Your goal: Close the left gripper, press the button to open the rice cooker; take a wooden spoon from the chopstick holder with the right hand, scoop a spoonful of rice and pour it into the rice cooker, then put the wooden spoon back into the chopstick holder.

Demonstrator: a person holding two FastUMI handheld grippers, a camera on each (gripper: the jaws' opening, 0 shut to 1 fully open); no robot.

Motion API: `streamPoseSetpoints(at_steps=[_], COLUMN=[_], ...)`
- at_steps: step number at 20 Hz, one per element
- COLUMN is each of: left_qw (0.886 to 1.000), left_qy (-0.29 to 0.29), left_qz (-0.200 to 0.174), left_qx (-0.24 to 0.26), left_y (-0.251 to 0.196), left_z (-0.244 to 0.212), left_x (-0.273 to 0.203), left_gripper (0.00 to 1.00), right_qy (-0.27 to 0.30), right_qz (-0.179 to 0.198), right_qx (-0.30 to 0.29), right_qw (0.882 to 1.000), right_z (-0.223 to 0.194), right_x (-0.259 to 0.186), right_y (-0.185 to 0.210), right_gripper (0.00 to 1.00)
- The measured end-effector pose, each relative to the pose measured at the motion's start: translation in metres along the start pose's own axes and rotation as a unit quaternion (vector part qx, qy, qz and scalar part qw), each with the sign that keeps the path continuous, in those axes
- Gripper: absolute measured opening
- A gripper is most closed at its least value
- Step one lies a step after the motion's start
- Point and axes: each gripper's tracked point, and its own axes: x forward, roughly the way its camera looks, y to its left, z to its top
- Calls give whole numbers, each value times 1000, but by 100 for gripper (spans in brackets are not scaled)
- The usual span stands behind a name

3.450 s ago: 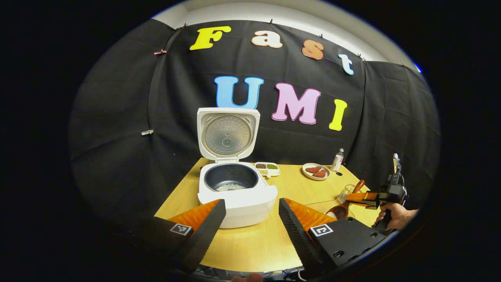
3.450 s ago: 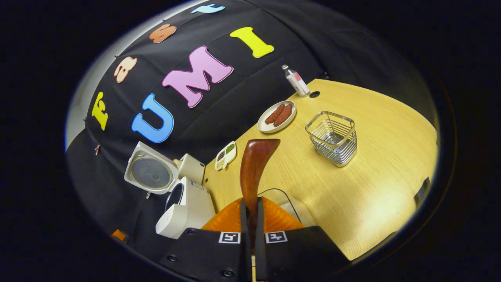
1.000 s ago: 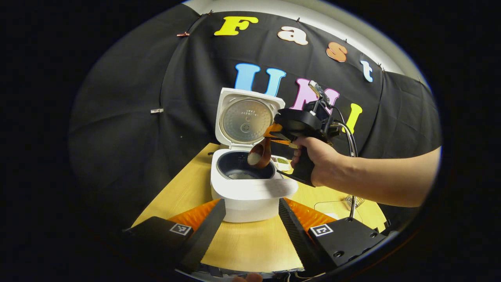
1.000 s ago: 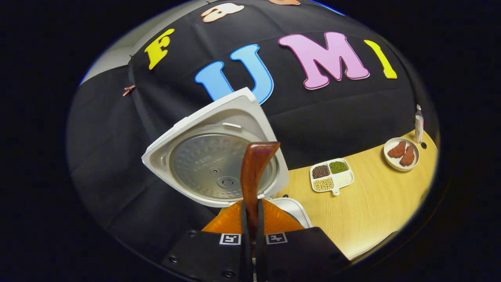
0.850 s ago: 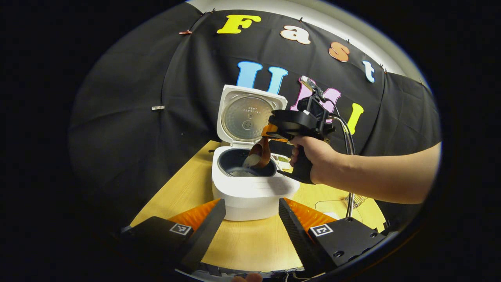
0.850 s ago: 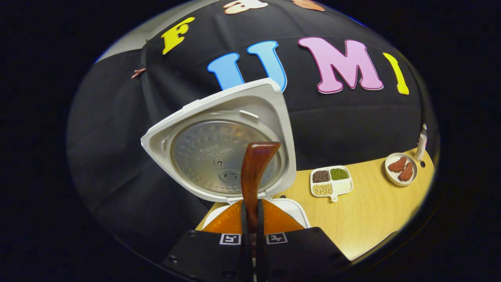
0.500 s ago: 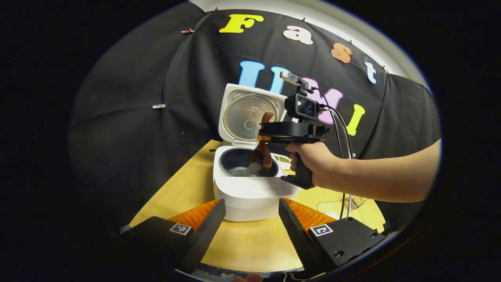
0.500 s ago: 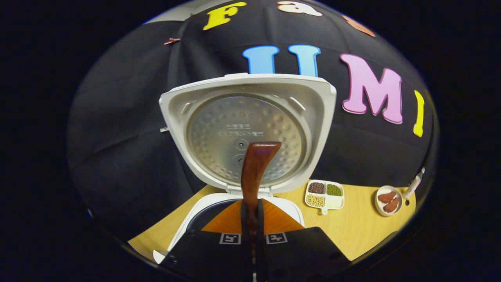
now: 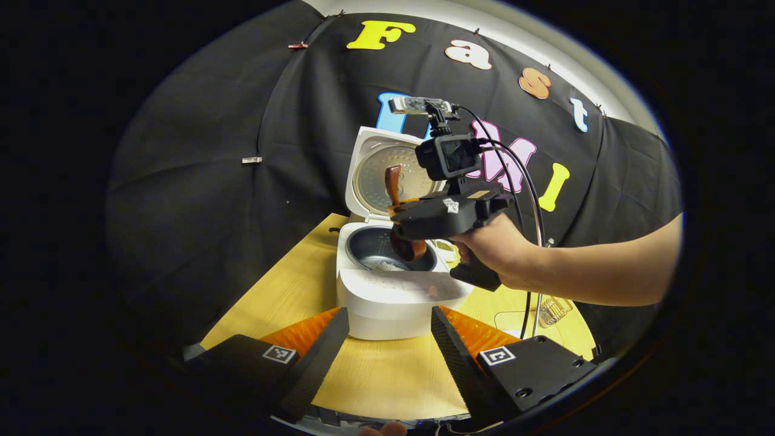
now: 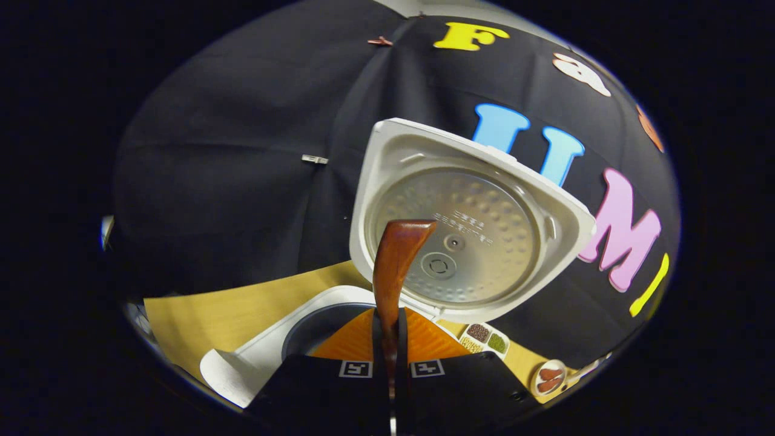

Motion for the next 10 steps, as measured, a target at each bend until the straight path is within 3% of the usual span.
streamPoseSetpoints(at_steps=[7, 8, 10], left_qw=[1000, 1000, 1000], left_qy=[0, 0, 2], left_qz=[-9, -11, -13], left_qx=[3, 3, 3], left_y=[-6, -7, -8], left_z=[3, 2, 1], left_x=[-2, -2, -2], left_gripper=[94, 94, 94], right_qy=[-4, -5, -5], right_qz=[-7, -7, -8], right_qx=[-107, -116, -126], right_qw=[994, 993, 992], right_z=[1, 1, 1], right_x=[-10, -11, -13], right_y=[7, 8, 8], right_gripper=[8, 12, 8])
